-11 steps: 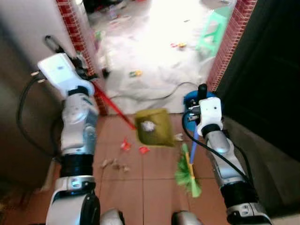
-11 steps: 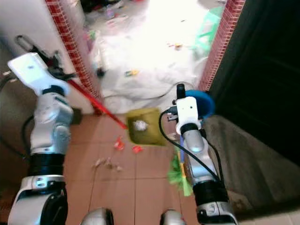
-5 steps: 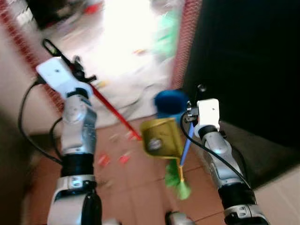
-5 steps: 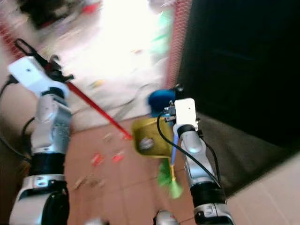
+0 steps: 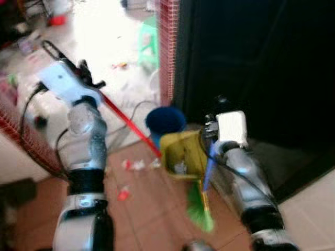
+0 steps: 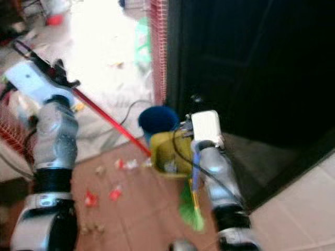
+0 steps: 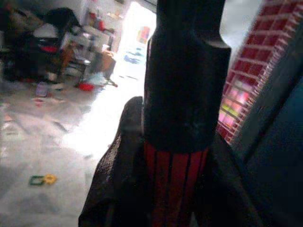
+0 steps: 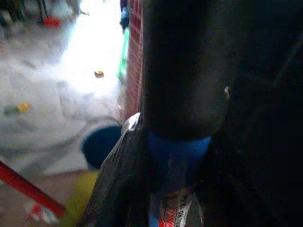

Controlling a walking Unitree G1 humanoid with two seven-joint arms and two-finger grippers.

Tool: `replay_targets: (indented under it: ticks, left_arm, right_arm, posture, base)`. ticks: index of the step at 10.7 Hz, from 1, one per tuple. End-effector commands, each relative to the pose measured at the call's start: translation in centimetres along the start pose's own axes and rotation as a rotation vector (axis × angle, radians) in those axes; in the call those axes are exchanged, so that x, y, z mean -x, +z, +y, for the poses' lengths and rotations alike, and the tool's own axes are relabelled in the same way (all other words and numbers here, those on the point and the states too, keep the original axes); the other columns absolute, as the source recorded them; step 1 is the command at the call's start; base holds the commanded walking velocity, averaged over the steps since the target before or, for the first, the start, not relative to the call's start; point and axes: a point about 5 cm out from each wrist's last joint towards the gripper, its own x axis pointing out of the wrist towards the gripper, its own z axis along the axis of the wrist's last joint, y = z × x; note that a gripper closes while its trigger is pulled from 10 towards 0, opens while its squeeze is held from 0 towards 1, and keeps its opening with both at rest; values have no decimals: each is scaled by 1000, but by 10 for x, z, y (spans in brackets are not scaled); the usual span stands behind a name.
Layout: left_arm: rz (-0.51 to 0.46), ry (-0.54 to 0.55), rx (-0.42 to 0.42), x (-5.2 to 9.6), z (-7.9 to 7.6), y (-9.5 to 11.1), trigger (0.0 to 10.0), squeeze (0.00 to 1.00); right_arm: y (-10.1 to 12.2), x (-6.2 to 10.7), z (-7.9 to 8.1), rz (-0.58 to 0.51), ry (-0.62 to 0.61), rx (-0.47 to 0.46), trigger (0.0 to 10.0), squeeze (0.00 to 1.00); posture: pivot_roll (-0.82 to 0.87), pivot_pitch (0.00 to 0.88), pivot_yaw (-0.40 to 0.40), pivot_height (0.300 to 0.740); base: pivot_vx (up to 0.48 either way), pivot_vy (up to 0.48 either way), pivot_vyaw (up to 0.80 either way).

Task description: Sweep floor

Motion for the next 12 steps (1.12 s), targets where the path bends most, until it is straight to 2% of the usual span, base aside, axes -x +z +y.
replay_targets:
  ticks: [1, 3, 5, 9, 12]
  left_arm:
    - [-100, 6, 32, -6, 2, 23, 10000, 0]
    - [-99, 8, 28, -7, 4, 23, 10000, 0]
    - [-107, 11, 23, -8, 3, 24, 10000, 0]
    - [-174, 24, 2, -14, 2, 40, 10000, 0]
    - [-173, 12, -21, -13, 0, 38, 10000, 0]
  right_arm:
    - [10, -3, 6, -38, 26, 38, 10000, 0]
    - [13, -2, 8, -60, 38, 33, 10000, 0]
    - [13, -3, 9, -62, 45, 14, 10000, 0]
    - [12, -3, 11, -63, 59, 9, 10000, 0]
    - [13, -4, 12, -69, 75, 9, 10000, 0]
  posture:
    - [-126, 38, 60, 740]
    - [-126, 38, 62, 740]
    - [-122, 38, 62, 740]
    - [-114, 32, 60, 740]
    - [-110, 29, 59, 740]
  base:
    - [386, 0, 0]
    - [379, 0, 694]
    - [360, 0, 0]
    - [362, 280, 0]
    - [454, 87, 0]
